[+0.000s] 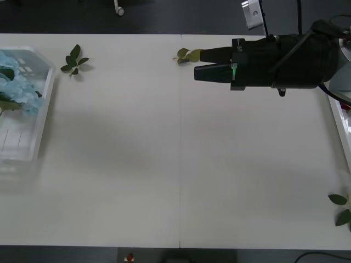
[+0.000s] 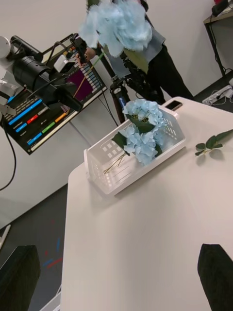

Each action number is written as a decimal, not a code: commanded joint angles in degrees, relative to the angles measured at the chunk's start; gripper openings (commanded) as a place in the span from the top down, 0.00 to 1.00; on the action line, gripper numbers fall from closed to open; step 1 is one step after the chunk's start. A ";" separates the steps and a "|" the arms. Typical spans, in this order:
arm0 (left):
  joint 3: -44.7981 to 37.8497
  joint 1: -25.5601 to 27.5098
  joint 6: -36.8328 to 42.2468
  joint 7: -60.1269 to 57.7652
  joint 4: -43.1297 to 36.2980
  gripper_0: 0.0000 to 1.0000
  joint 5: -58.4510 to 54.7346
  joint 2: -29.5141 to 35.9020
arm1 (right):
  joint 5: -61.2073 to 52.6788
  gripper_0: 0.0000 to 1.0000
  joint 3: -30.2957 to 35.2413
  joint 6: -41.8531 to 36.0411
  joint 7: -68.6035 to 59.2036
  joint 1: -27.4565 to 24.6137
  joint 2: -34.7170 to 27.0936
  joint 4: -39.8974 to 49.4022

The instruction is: Put the red flowers into the right box and the blue flowers into the left box

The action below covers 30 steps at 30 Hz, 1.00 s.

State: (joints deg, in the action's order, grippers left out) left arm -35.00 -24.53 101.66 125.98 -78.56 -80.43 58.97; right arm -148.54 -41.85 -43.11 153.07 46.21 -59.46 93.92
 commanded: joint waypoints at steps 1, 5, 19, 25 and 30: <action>-1.83 4.23 -3.31 -2.32 -1.51 1.00 3.35 5.01 | -0.35 0.06 0.63 -1.19 1.93 0.55 -2.68 2.41; -2.88 7.13 -6.03 -2.67 -1.51 1.00 7.65 5.98 | -1.23 0.05 0.71 -4.09 1.93 0.55 -3.38 1.27; 7.49 6.78 -16.14 -3.63 5.52 1.00 18.99 5.89 | -1.49 0.05 0.63 -13.76 1.93 0.55 -2.68 -3.57; 15.05 5.11 -21.06 -4.60 11.14 1.00 19.52 5.89 | -0.79 0.05 -0.17 -13.50 1.93 0.46 -2.15 -3.57; 21.73 3.88 -25.90 -5.92 14.31 1.00 21.36 5.89 | -0.79 0.05 -1.04 -12.88 1.93 0.46 -2.06 -3.57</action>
State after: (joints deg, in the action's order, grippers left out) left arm -15.04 -19.09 78.45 123.74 -65.05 -59.64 62.95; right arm -149.09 -42.88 -55.88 153.08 45.24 -61.92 89.82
